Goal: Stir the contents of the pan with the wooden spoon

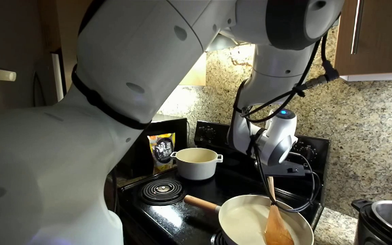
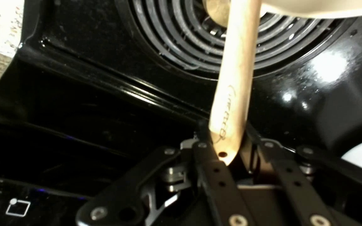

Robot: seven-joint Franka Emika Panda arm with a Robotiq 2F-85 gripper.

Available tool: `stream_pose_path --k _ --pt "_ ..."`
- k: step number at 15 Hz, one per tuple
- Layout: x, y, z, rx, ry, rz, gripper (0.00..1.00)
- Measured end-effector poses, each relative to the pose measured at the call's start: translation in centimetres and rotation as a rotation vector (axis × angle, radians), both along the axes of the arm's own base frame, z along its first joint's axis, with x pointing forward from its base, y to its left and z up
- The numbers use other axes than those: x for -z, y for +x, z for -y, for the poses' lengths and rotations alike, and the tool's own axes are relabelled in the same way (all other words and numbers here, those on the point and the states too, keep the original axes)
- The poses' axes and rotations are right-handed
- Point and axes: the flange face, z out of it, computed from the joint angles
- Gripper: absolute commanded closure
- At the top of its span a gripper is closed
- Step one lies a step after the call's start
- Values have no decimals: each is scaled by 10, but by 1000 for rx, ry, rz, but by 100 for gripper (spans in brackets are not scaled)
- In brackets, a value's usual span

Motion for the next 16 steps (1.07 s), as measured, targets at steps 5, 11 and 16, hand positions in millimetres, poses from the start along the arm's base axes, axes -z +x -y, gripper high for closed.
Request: stream_pose_path --k 5,11,16 --pt "19 -20 -22 -58 0 -40 90" --pt "16 -20 -67 -152 1 -33 90" --pt "0 -16 -107 -222 20 1 90"
